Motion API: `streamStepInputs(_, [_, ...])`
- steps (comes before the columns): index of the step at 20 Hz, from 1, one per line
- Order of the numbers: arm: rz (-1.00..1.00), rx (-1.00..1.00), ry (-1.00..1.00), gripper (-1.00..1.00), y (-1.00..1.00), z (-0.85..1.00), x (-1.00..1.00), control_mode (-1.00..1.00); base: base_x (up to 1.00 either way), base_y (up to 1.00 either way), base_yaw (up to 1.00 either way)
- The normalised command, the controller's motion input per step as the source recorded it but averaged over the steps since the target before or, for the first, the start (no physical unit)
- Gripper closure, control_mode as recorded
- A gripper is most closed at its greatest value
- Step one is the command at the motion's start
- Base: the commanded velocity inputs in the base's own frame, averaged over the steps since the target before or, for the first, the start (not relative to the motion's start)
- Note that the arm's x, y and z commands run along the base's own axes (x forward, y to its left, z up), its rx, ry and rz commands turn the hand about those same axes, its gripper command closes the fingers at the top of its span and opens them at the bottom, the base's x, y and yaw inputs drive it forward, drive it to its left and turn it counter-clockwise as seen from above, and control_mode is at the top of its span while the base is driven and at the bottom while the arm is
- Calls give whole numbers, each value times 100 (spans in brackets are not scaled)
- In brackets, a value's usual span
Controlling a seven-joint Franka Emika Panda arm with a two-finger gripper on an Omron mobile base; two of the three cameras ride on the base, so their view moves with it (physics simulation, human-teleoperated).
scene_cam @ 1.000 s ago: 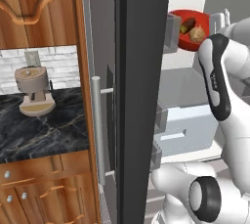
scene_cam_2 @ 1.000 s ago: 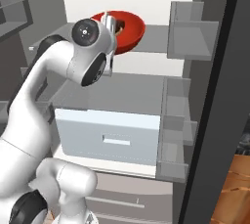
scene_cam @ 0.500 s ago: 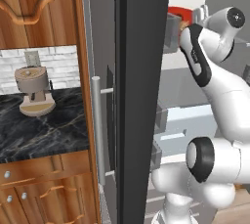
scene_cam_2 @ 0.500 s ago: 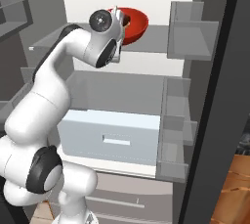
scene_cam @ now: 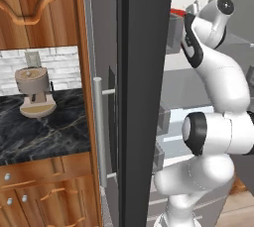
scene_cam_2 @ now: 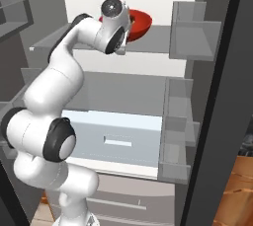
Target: Place the bowl with the onion and sweet potato on the top shelf of the fridge. Place the bowl with the chicken drumsticks on the second highest shelf of the fridge.
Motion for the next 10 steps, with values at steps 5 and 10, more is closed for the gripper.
streamStepInputs(5, [0, -4, 3, -100, 0, -7, 58, -100, 0, 0, 0])
streamStepInputs(10, [0, -13, -26, -100, 10, -3, -55, -100, 0, 0, 0])
